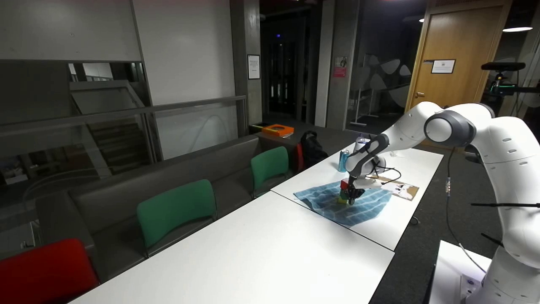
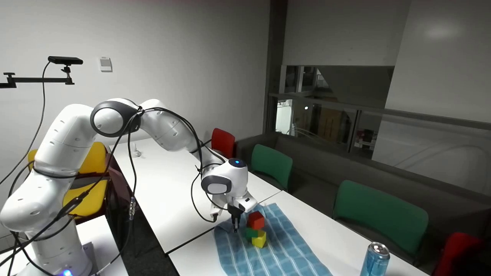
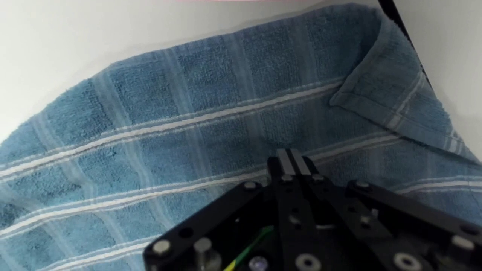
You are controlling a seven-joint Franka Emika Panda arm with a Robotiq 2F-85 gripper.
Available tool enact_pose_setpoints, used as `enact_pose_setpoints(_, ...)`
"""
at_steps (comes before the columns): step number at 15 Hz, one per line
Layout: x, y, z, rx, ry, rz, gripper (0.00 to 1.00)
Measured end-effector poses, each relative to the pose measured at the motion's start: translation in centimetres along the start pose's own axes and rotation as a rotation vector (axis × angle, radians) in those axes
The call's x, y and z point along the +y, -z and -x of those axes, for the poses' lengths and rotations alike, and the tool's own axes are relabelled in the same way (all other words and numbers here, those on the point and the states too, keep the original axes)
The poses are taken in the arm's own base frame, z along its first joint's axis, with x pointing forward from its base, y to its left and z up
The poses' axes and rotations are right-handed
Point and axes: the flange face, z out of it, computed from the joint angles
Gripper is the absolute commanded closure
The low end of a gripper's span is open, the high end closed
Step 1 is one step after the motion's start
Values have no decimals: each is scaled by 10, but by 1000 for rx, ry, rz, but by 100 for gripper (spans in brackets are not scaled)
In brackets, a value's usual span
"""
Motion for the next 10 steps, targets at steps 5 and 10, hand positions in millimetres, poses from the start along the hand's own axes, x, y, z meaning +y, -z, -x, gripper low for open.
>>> enact_pose_setpoints(5,-1,1,-7,36,3,6,100)
enact_pose_setpoints(10,-4,1,-12,101,9,9,100)
